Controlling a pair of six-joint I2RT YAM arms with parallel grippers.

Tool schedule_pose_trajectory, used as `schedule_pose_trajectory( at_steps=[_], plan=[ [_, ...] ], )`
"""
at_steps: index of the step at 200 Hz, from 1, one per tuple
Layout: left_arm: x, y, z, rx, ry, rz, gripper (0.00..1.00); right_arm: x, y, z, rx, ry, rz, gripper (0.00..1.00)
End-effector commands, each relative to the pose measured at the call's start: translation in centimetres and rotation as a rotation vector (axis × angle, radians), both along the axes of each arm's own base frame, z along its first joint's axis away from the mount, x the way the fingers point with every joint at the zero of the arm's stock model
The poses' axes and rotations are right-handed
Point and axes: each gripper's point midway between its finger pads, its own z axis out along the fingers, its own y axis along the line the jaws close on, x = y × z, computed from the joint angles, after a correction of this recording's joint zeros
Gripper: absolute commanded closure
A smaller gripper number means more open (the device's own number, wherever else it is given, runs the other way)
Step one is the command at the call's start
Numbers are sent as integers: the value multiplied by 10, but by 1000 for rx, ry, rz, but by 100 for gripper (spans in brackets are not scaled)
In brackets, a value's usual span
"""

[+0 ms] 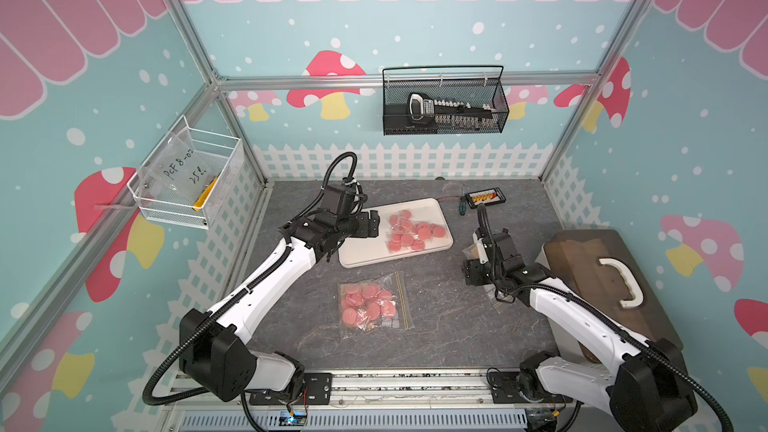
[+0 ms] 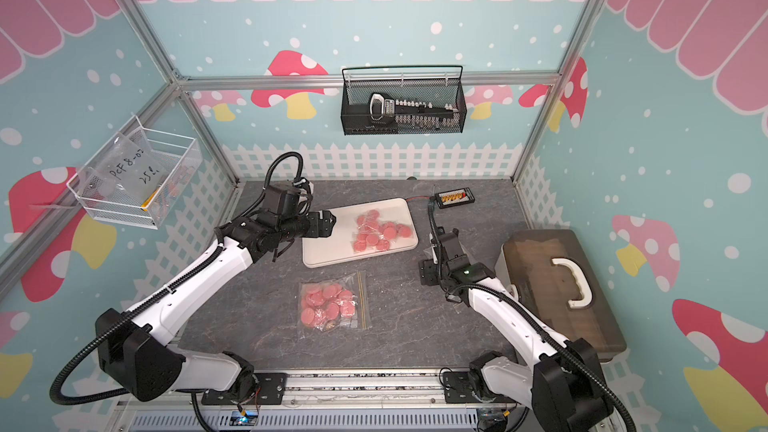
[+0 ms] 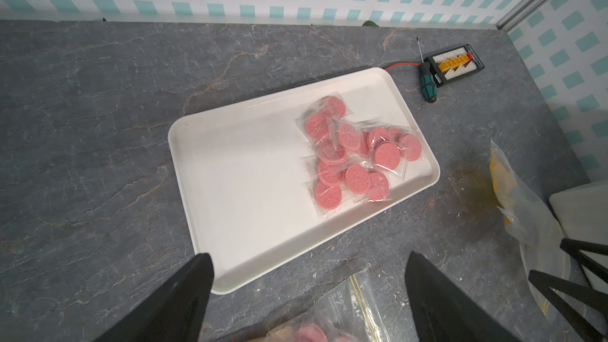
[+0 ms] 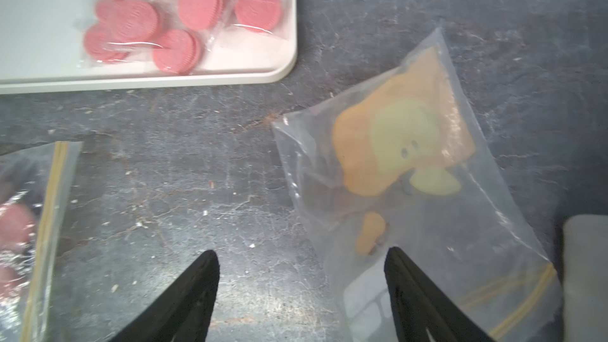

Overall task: Pour cookies out of the ziploc bag
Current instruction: Place the ziploc bag at the center of the board.

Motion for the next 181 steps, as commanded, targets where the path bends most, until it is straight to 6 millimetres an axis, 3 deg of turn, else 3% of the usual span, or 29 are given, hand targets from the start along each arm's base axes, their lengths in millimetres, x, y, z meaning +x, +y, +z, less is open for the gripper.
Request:
schedule_pose_trajectory(
  at_steps=[1,36,64,113,181],
  plan=[
    [-17,0,-4,-26,42,-27,7,-4,29,22,115,-47,137,23],
    [-27,-4,-11,-54,84,-50,9,-13,65,39,283,-76,294,32],
    [-33,-2,-15,-81,100,-29,10,-19,85,36,366,-82,368,35],
    [-52,-17,-33,-128,177,-92,13,-27,116,6,420,6,451,41],
    [-82,-31,-63,-124,258,-163,12,-27,140,-35,465,97,412,46]
  ],
)
